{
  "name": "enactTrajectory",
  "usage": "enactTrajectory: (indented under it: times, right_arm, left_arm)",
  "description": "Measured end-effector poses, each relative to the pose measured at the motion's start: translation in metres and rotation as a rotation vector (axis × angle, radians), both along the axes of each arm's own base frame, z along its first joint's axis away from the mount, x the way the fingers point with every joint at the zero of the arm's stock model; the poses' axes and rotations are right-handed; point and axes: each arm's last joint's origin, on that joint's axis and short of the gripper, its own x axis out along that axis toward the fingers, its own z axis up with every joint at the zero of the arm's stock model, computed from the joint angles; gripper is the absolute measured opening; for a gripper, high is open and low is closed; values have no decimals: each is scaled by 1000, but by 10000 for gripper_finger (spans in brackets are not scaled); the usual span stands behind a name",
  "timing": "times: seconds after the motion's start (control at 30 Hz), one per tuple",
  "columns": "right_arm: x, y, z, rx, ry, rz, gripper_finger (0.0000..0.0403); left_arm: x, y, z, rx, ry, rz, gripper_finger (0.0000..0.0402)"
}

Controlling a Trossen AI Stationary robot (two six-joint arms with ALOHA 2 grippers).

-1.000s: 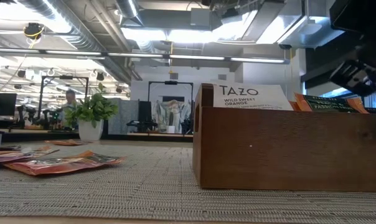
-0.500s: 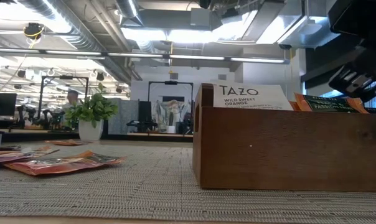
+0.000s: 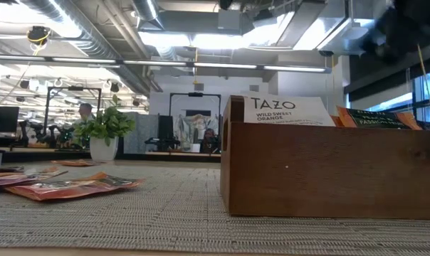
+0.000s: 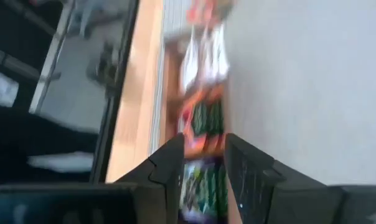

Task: Pick & Place Tea
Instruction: Put the bottom right yellow tea bag into the middle compartment of the wooden organizer

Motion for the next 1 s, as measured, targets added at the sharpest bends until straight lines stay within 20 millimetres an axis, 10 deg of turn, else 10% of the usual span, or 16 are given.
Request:
enactTrajectory:
  times: [0.43, 1.0]
  right_arm:
    - [21, -28, 54, -60, -337, -91, 119]
    - [88, -48, 18, 33, -341, 46, 119]
  left_arm:
    - [-80, -3, 53, -13, 69, 222, 116]
    - [-160, -36, -21, -364, 463, 576, 108]
